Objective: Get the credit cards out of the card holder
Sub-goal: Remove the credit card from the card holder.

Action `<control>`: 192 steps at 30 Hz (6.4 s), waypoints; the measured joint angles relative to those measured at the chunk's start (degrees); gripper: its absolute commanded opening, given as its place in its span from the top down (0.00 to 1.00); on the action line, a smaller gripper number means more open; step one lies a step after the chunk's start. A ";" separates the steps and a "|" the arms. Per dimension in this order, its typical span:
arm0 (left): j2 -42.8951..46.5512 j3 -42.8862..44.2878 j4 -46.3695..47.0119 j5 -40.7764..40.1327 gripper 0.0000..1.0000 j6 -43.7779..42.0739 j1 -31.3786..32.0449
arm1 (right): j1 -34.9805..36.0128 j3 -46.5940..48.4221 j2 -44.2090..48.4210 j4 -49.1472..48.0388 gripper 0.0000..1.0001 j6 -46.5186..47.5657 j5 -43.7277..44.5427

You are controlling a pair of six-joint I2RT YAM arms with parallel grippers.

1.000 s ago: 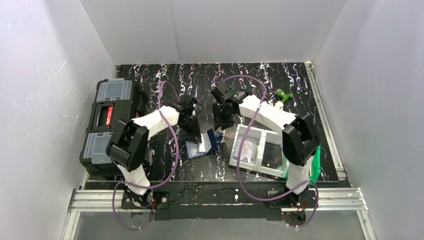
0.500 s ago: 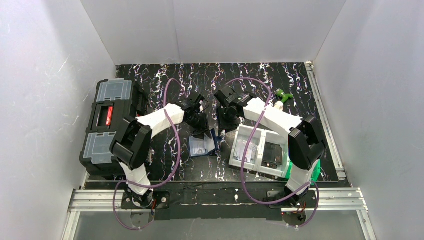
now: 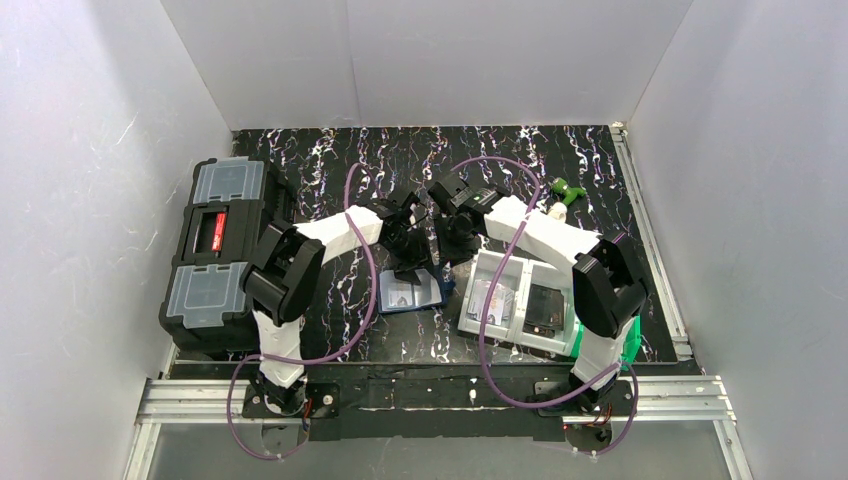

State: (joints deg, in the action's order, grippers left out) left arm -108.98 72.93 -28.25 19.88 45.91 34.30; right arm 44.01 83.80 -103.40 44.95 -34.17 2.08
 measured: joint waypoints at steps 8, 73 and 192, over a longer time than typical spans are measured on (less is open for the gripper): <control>-1.57 0.69 -0.21 -1.33 0.43 1.51 0.05 | 0.00 -0.07 -0.04 -0.01 0.66 0.19 0.96; 4.36 11.95 -12.40 3.22 0.46 -11.38 -8.97 | 10.67 -4.89 6.22 -10.66 0.55 7.04 -5.76; 7.16 -6.05 -6.76 -5.00 0.66 -8.61 -7.82 | 5.97 -15.41 -6.23 -35.76 0.95 -7.64 -21.82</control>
State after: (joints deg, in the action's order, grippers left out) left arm -101.81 66.89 -35.01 14.88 37.30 26.48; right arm 49.98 68.39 -109.62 9.19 -41.81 -19.74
